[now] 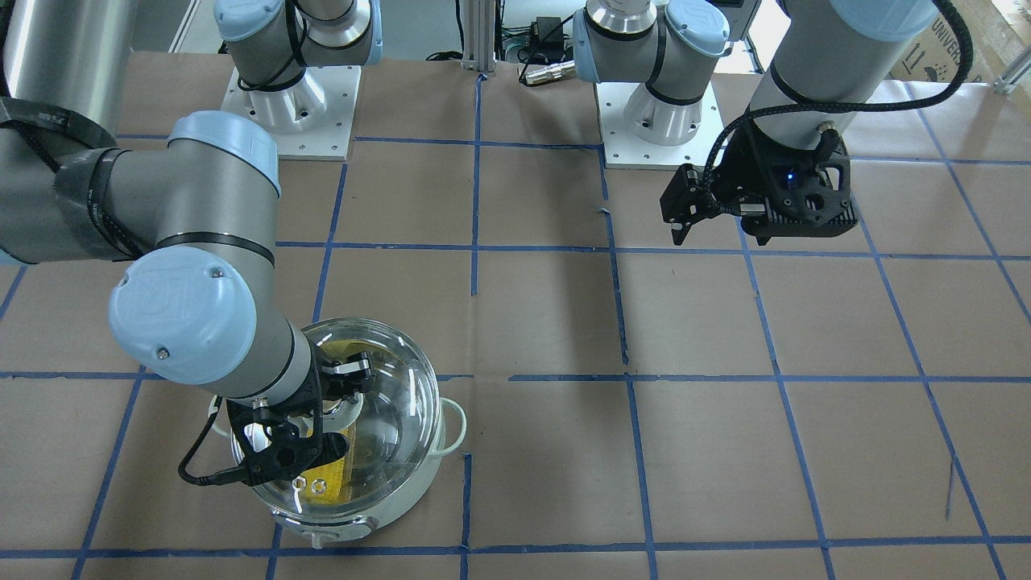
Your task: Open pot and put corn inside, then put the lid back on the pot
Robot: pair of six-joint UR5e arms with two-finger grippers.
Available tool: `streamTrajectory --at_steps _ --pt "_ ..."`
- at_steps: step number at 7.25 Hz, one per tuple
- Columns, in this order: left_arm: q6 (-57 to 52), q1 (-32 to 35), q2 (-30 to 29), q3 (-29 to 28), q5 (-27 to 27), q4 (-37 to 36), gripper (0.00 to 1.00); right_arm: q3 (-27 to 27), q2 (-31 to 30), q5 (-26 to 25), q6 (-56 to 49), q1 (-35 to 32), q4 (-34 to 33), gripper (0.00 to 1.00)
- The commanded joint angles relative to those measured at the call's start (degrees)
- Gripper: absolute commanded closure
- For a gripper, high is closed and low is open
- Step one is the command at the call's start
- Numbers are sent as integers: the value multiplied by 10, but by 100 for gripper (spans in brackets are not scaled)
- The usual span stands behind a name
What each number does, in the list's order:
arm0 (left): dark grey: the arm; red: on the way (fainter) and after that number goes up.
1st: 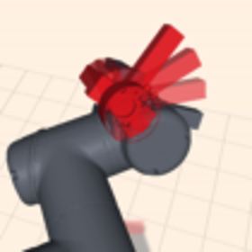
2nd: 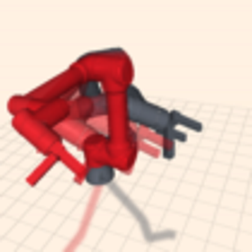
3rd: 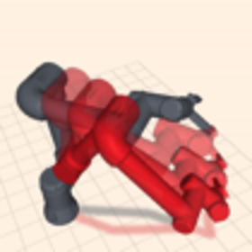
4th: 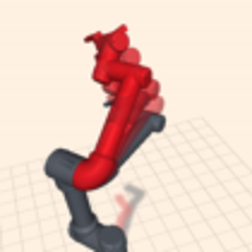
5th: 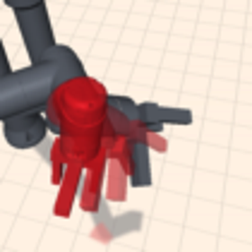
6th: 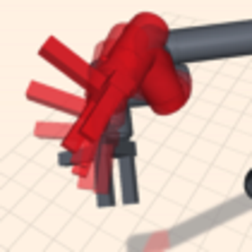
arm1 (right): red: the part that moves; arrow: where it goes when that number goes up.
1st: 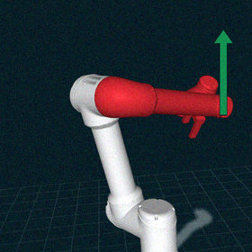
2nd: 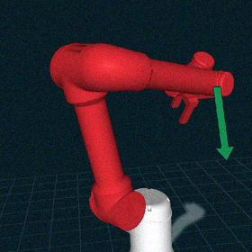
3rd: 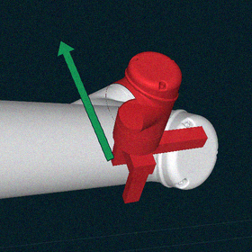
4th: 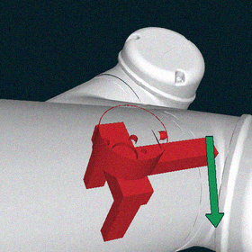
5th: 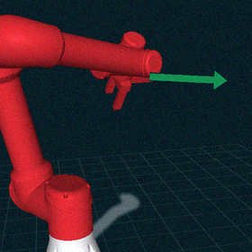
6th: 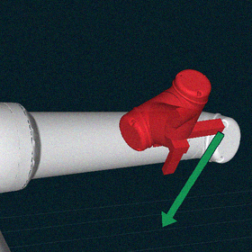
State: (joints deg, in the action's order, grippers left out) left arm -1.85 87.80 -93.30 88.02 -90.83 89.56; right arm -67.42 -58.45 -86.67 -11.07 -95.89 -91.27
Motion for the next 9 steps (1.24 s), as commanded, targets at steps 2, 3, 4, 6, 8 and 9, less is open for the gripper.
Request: streamTrajectory --at_steps 2,3,4,6,8,9 --pt "0 0 0 0 1 0 0 -5 -2 -3 5 0 -16 22" --pt "0 0 1 0 1 0 0 -6 -4 -3 8 0 -16 18" --pt "0 0 1 0 0 0 0 -7 -5 -1 10 0 -16 18" --pt "0 0 1 0 0 0 0 -7 -36 -3 10 1 -15 15" --pt "0 0 1 -2 0 1 0 -38 -135 -10 2 14 53 3" --pt "0 1 2 0 -1 1 0 -74 -181 -26 4 25 70 1"
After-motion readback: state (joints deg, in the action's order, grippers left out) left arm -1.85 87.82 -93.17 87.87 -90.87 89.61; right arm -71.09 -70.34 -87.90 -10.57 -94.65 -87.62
